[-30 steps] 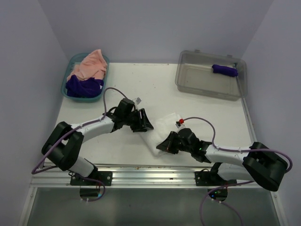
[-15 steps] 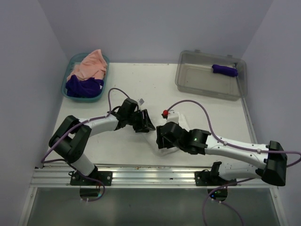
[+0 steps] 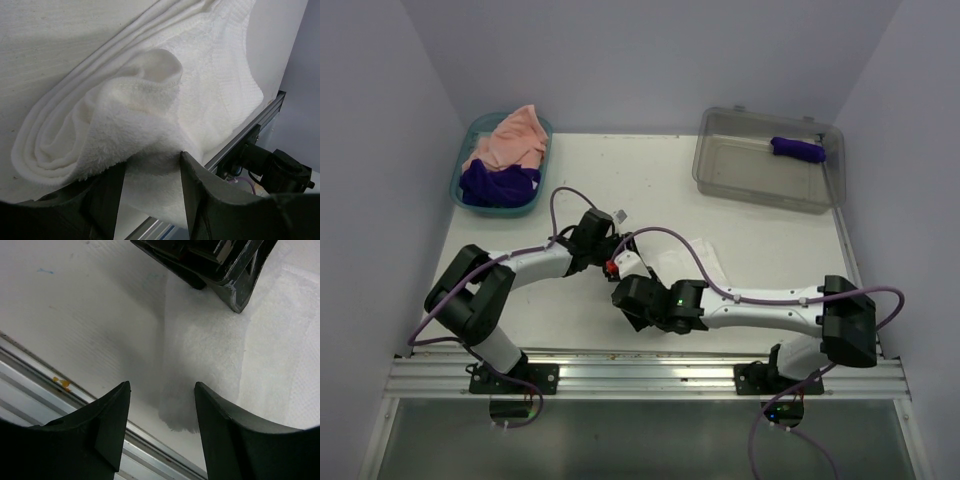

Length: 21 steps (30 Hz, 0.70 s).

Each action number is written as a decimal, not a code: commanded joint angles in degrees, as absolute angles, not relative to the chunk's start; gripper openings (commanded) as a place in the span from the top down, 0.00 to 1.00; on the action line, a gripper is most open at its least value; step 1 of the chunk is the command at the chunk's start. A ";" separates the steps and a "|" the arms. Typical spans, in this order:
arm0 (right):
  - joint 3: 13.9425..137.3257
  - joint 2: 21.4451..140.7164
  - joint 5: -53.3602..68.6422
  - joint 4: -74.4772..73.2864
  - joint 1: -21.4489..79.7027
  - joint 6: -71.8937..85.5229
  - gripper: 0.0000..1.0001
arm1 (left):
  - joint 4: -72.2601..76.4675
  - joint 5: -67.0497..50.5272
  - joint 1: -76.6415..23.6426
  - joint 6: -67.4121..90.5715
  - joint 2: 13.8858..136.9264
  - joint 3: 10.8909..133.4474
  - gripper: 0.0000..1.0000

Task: Roll the towels
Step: Roll the towel

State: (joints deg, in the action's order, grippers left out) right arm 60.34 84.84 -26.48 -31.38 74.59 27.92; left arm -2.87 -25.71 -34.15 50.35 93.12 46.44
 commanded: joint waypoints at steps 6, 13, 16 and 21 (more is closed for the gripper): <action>59.07 90.43 -32.26 -28.92 71.28 26.36 0.39 | -7.91 -23.47 -34.63 47.29 95.36 47.90 0.47; 52.04 95.18 -32.26 -25.67 71.10 31.46 0.33 | -9.75 -23.29 -34.63 47.11 94.92 50.18 0.43; 49.50 97.55 -32.61 -23.21 71.10 34.01 0.37 | -11.24 -23.20 -34.63 46.67 94.48 51.41 0.40; 46.76 98.53 -33.75 -21.80 71.10 39.10 0.65 | -14.50 -21.37 -34.28 45.62 91.50 53.35 0.36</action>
State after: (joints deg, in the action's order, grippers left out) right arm 51.59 95.04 -37.01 -20.64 71.90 31.35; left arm -9.19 -24.80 -34.70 48.49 93.60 51.46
